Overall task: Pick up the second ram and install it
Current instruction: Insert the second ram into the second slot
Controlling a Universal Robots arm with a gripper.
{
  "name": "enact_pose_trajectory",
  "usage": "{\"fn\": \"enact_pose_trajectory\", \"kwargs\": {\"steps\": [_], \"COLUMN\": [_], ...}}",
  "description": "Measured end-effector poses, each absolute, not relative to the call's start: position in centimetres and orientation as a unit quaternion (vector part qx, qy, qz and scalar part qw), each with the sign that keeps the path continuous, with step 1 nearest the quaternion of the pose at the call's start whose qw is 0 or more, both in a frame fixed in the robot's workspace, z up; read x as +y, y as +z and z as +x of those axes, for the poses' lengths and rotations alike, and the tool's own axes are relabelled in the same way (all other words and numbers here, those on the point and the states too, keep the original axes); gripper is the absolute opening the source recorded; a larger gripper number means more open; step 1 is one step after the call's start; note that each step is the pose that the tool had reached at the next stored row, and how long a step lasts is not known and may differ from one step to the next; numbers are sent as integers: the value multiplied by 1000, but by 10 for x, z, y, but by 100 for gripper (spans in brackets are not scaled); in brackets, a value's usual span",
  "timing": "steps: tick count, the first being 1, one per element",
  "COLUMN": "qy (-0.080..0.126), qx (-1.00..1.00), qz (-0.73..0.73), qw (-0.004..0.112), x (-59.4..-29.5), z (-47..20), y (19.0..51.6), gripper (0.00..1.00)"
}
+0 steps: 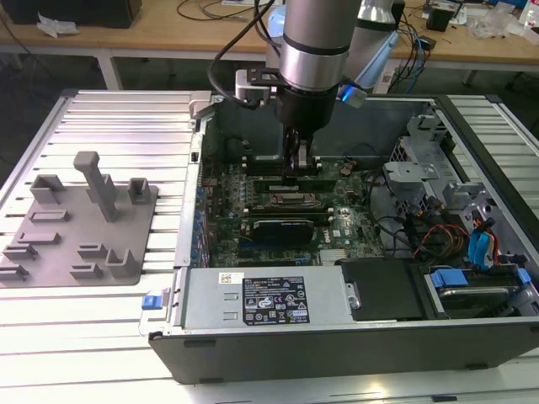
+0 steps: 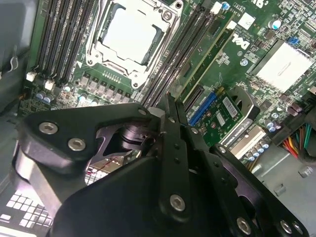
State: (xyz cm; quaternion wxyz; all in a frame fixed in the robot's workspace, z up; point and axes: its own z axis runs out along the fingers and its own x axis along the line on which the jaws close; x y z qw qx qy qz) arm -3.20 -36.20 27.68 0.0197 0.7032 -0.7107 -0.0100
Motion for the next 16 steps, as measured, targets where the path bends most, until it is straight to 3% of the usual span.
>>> {"fn": "enact_pose_trajectory", "kwargs": {"steps": [16], "qy": [-10], "qx": [-711], "qz": [703], "qw": [20], "x": [-368], "z": [-32], "y": [269], "gripper": [9]}}
